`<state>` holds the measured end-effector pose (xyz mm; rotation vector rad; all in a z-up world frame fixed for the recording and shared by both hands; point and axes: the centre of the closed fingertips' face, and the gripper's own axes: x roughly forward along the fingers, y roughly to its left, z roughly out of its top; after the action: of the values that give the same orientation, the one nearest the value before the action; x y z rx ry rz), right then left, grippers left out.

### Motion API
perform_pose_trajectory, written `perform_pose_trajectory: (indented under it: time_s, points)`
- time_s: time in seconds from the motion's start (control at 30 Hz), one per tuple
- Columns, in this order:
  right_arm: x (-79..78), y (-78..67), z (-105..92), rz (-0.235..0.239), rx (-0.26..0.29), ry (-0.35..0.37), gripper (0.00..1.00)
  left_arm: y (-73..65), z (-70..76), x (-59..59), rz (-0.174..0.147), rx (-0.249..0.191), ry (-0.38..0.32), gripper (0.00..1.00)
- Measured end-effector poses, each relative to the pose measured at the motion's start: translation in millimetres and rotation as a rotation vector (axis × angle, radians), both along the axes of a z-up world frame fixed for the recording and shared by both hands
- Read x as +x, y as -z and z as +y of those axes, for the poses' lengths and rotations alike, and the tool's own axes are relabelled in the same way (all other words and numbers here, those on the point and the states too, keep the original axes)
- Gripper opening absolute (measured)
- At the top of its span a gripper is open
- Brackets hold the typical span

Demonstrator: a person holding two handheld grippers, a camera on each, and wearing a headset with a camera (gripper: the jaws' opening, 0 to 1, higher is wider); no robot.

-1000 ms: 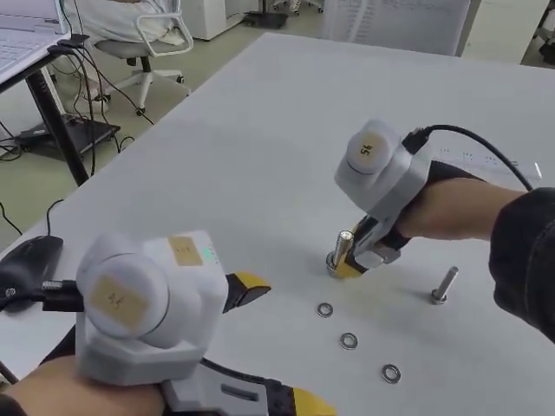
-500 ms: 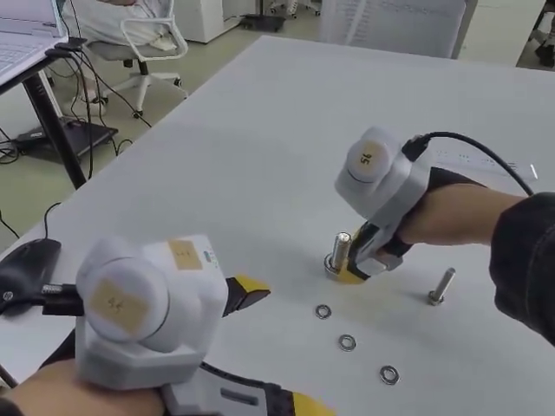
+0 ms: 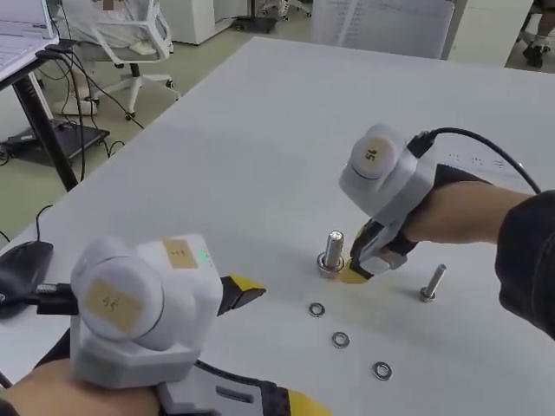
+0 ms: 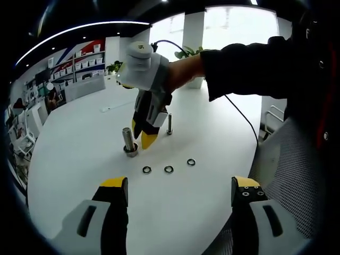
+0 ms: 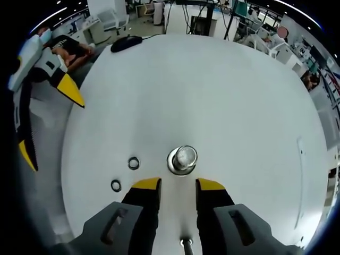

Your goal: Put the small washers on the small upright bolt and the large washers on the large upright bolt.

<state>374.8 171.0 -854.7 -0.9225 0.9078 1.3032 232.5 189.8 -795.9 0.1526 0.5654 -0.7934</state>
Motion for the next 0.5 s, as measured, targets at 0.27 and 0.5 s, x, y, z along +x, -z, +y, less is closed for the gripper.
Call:
perform_pose_trajectory:
  time_s: [0.27,0.5]
  points:
    - [-4.6,-0.1,-9.6,0.009,-0.004,0.015,0.27,-0.3,-0.6,0.0,-0.005,0.005,0.007,0.79]
    - [-17.9,-0.4,-10.5,0.019,-0.004,0.011,0.27,-1.1,-1.5,-0.5,-0.008,0.003,0.009,0.79]
